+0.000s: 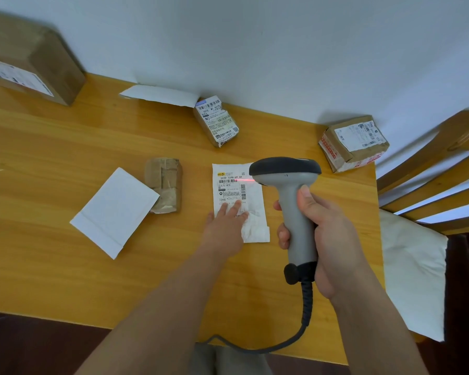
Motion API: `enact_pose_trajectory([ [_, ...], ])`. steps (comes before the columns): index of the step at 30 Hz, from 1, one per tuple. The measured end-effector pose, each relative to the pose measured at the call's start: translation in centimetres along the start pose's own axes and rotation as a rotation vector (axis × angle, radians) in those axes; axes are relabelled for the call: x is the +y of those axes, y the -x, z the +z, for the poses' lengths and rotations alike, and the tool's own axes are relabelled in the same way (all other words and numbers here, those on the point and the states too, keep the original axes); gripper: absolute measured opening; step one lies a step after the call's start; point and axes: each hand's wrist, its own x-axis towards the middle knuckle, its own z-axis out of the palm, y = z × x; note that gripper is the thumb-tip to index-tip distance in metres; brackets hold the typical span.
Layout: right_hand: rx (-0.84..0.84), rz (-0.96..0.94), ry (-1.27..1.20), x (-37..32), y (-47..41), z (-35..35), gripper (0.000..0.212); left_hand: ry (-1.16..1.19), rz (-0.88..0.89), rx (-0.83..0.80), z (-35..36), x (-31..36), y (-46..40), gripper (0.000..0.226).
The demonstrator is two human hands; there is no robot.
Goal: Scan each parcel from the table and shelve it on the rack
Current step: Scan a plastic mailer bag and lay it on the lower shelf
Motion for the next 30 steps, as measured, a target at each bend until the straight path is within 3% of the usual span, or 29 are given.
enact_pose_trajectory([
  [2,0.002,0.004,0.005,-0.1,0.2,0.0,0.027,0.055,0.012,0.056,-0.2,0.0,0.0,0.054],
  [5,0.004,0.012,0.008,-0.1,0.3,-0.3,0.029,0.235,-0.016,0.347,-0.2,-0.1,0.3,0.032],
  [8,0.014,0.009,0.025,-0.1,0.3,-0.5,0.03,0.335,-0.263,0.57,-0.3,0.4,0.9,0.039],
  [11,0.017,0.011,0.017,-0.1,0.3,-0.5,0.031,0.44,-0.58,0.459,-0.2,0.2,1.0,0.073],
  [13,0.016,0.017,0.006,-0.1,0.4,-0.5,0.033,0.535,-0.669,0.384,0.0,-0.4,0.9,0.086],
  [30,0.065,0.089,0.042,0.4,1.0,0.0,0.03,0.724,-0.557,0.283,0.8,-3.0,0.8,0.074],
])
